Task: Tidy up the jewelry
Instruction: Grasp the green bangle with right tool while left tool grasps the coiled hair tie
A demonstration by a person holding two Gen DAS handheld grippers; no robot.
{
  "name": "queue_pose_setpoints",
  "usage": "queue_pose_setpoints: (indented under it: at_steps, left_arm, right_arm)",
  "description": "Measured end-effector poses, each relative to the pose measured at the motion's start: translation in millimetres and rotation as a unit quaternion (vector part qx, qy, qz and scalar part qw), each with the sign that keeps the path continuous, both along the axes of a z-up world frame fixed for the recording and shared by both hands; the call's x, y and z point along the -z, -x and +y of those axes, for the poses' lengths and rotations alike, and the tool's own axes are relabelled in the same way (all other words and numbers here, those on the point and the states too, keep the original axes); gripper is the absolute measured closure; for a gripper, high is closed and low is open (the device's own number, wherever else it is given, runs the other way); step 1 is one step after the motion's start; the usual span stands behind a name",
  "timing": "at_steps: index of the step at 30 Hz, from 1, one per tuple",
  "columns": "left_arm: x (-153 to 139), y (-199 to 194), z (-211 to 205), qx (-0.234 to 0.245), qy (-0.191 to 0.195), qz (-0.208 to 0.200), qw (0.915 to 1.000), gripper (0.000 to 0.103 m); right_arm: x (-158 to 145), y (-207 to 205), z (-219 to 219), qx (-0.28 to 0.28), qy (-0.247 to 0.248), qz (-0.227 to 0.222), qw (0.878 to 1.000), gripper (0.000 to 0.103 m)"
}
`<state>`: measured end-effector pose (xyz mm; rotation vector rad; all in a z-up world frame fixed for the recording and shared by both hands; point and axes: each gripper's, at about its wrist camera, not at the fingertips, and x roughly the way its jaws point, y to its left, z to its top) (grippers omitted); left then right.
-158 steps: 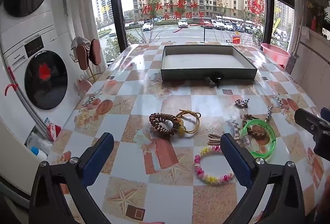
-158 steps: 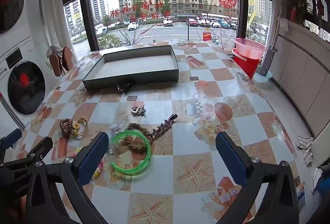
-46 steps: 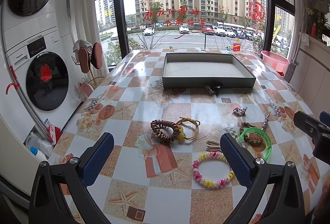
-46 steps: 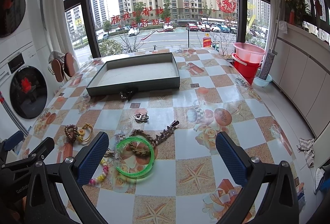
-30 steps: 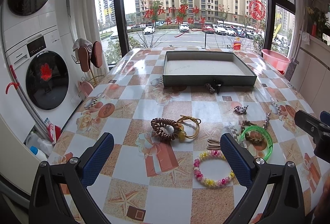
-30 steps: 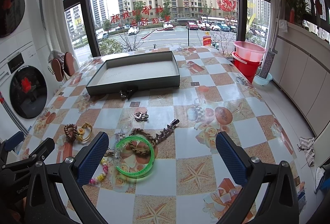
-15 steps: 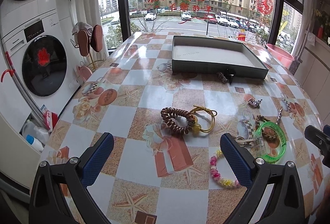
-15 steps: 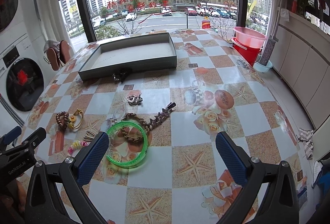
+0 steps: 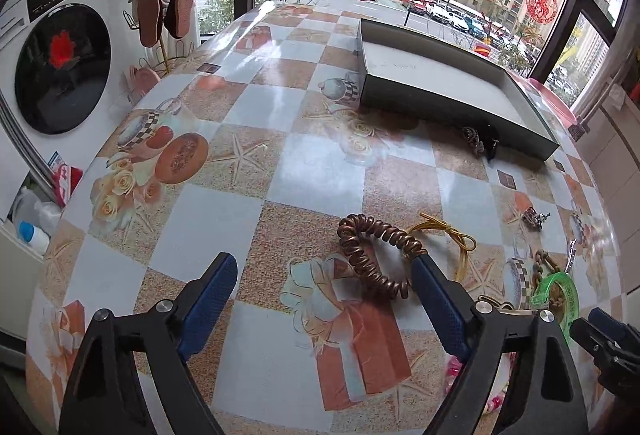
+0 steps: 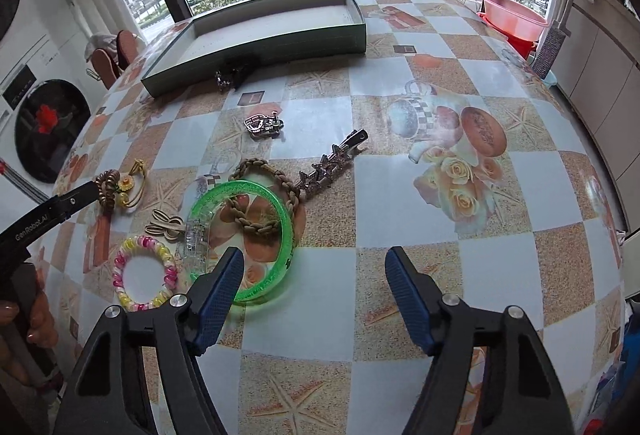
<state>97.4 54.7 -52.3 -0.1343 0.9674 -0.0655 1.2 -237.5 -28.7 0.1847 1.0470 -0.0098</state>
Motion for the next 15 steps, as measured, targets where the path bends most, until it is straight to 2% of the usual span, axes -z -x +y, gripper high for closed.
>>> queue_pose_setpoints:
  at_steps: [1,3,5,6,8,9,11,12,13,15]
  left_arm:
    - [2,-3,1,0.001,0.003,0.004,1.0000,0.011]
    - [6,-6,2,-0.002,0.009,0.014,0.9999,0.011]
    - [9,-10,2,-0.005,0.006,0.015,0.9999,0.016]
    - [8,-12,0,-0.005,-0.006,0.011,0.9999,0.024]
    - [8,-14,-5,0.004,-0.024,0.007,0.9997,0.031]
    - [8,-13,-8,0.007,-0.030,0.004,0.9995,0.039]
    - [7,-11,-13,0.016,-0.041,-0.002,0.9990,0.045]
    - [7,-10,-15,0.020,-0.041,-0.006,0.9989,0.055]
    - [7,-8,-16,0.029,-0.035,-0.008,0.9989,0.067]
    - [6,-6,-19,0.036,-0.031,-0.010,0.9988,0.071]
  right_arm:
    - [1,-1,0,-0.001,-0.001,0.002,1.000,0.035]
    - [6,-5,2,-0.004,-0.005,0.015,1.000,0.043]
    - [6,-7,5,-0.009,0.005,0.012,1.000,0.046]
    - [7,-9,6,-0.012,0.009,0.012,1.000,0.050]
    - [7,-12,10,-0.019,0.024,0.015,0.999,0.052]
    - [7,-12,12,-0.023,0.033,0.017,0.999,0.053]
    - [7,-13,17,-0.033,0.050,0.017,0.998,0.060]
    - [8,-13,19,-0.036,0.057,0.017,0.998,0.066]
    - [7,-13,21,-0.040,0.064,0.016,0.997,0.079]
    - [7,-12,24,-0.043,0.068,0.013,0.997,0.092]
